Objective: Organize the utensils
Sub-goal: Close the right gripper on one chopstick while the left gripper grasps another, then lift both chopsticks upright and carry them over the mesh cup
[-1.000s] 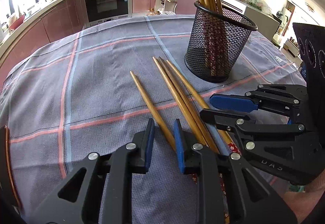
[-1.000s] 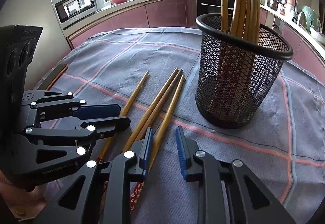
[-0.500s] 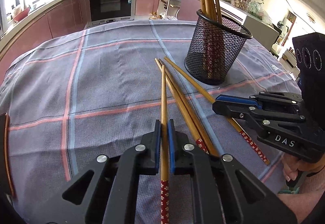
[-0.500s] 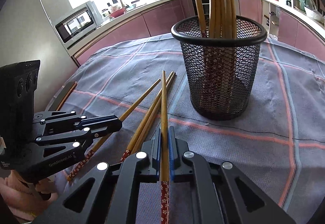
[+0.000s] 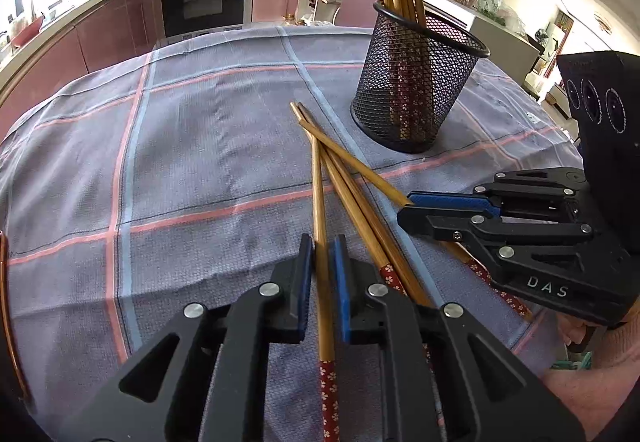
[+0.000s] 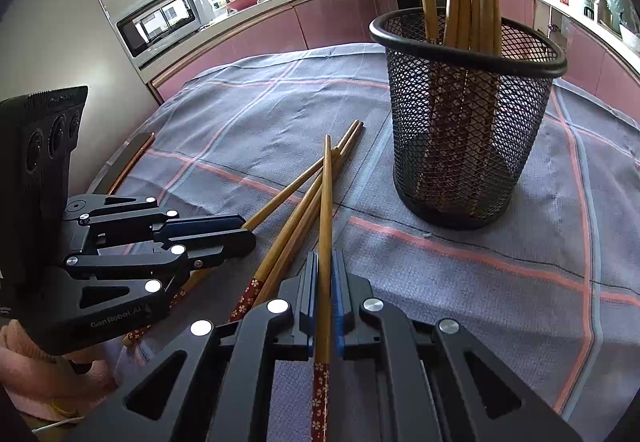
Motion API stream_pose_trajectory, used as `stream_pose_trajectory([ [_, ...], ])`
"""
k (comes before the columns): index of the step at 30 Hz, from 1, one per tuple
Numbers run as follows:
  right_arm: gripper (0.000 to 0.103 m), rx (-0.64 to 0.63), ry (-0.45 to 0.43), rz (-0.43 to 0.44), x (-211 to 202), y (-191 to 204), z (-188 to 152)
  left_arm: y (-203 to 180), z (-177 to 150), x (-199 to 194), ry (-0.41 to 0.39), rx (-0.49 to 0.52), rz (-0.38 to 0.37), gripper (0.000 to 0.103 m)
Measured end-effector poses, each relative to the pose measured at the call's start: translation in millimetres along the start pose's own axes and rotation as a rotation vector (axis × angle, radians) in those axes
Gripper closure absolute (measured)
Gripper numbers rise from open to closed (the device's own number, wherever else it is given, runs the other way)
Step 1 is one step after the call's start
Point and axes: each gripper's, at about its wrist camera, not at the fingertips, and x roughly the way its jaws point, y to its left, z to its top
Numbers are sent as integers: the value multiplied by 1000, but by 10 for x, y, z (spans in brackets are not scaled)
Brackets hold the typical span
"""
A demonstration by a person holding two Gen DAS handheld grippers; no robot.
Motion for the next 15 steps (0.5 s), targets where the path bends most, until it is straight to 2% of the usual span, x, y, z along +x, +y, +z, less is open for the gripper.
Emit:
stream_pose_trajectory([
  [6, 96, 2, -1, 4, -5, -19, 9, -21, 31, 25, 4, 11, 6, 89],
  [9, 97, 5, -9, 11, -47, -49, -5, -15, 30, 31, 0, 2, 20, 95],
  [15, 97, -4, -55, 26, -233, -64, 6, 0, 35, -37, -15, -18, 10, 96],
])
